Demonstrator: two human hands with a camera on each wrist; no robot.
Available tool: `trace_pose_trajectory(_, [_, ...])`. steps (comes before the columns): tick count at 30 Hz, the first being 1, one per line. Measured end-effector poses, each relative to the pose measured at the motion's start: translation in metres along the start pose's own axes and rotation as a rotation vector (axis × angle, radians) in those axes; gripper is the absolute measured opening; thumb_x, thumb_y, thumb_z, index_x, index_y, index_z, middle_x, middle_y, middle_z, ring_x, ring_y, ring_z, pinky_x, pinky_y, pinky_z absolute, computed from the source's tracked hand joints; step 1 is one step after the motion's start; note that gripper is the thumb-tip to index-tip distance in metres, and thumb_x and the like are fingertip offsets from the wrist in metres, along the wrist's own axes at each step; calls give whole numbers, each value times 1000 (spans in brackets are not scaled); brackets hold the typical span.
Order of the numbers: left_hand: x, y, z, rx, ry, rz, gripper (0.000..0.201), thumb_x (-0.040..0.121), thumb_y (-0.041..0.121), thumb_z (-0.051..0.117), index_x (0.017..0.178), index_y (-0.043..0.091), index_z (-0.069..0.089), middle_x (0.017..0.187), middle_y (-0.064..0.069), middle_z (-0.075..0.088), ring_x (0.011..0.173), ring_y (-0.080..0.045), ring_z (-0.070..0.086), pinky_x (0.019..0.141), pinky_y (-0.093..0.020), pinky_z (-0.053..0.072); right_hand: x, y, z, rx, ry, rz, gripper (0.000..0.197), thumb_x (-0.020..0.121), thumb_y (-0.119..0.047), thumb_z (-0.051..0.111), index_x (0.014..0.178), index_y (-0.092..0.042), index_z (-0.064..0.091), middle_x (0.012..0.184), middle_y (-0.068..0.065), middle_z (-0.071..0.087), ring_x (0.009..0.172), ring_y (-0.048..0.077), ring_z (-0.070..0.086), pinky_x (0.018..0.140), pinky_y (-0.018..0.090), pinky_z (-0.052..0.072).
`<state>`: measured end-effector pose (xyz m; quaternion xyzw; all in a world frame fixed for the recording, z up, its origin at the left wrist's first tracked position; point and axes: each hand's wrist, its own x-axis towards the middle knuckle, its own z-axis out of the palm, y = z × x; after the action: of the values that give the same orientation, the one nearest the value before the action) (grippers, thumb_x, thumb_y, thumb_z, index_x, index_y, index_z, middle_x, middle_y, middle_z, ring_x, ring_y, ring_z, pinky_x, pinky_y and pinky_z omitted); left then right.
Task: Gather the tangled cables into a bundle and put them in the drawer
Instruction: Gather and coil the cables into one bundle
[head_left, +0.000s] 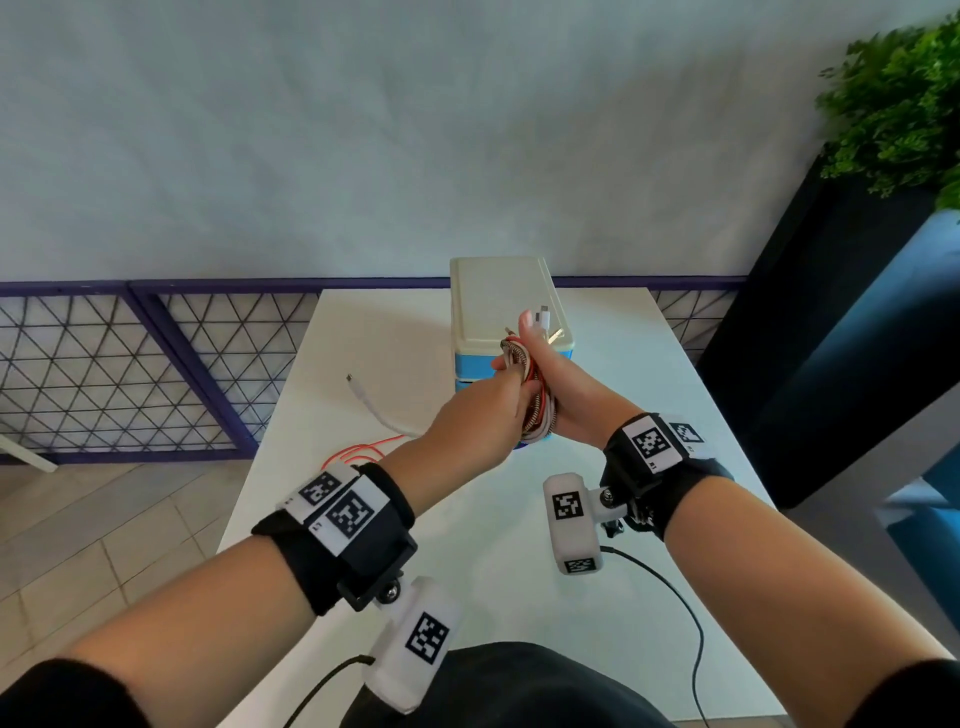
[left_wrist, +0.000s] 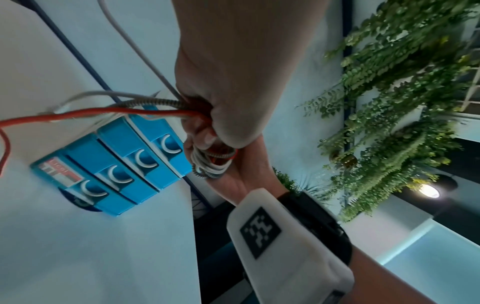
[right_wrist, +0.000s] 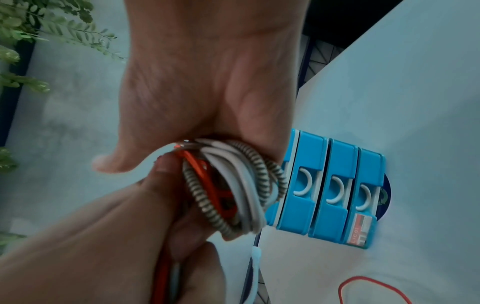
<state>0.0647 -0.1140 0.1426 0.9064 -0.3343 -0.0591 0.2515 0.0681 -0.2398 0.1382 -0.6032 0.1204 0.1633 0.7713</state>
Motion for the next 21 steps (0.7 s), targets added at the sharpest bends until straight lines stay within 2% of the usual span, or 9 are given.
trace_pose_trajectory(2, [1,5,-2,108,-32,-2,32,102,24,30,126,6,42,101,-14,59,80,-24,52,65,-31,37,0,2,0,-10,-3,11,57,68,-64,64,92,-13,58,79,6,55,67,18,59,65,29,51])
trace_pose_trajectory(4, [2,7,-3,181,-57,-22,29,100,18,33,121,2,46,102,-15,59,86,-31,55,68,-33,35,0,4,0,0,-2,10,34,79,-46,70,86,-14,59,77,6,55,65,17,58,61,27,50])
trace_pose_trajectory(7, [2,6,-6,222,-86,-36,28,99,14,34,115,0,51,105,-18,61,95,-36,58,71,-36,36,5,7,0,-24,99,-28,21,86,-31,67,83,-12,58,69,6,55,58,17,59,56,27,51])
trace_pose_trajectory(9, [5,7,-11,243,-115,-24,29,100,14,31,114,-1,51,94,-18,59,81,-32,58,67,-35,36,8,7,0,-63,219,-73,24,85,-31,68,90,-10,58,70,6,60,62,19,62,62,31,54])
trace_pose_trajectory(11, [10,7,-18,254,-187,-13,30,101,16,29,110,0,53,79,-15,61,63,-25,56,62,-36,40,10,6,1,-142,307,-137,22,86,-33,66,89,-11,60,74,6,62,72,21,63,75,37,54])
trace_pose_trajectory(13, [14,2,-22,166,-306,-35,33,102,23,27,103,5,54,72,-14,70,61,-19,61,63,-33,44,11,3,0,-201,359,-195,23,88,-32,63,76,-13,60,69,5,61,70,21,62,78,39,54])
trace_pose_trajectory(16, [11,-6,-25,-95,-450,-92,39,102,35,27,84,14,54,68,-3,70,63,-7,59,56,-19,37,14,-2,-9,-149,433,-262,30,92,-30,60,70,-10,59,63,3,63,70,22,66,72,38,57])
trace_pose_trajectory(19, [6,-12,-21,-276,-520,-77,36,103,33,28,80,16,50,66,2,63,64,-4,63,46,-7,37,15,-2,-9,17,428,-284,17,95,-26,59,87,-10,56,84,11,69,89,29,70,75,42,59])
trace_pose_trajectory(21, [2,-16,-12,-283,-525,-37,33,103,31,28,83,16,50,72,2,64,62,0,59,57,-8,39,14,-3,-6,158,382,-280,15,96,-26,57,93,-12,53,98,17,71,94,29,70,77,41,58])
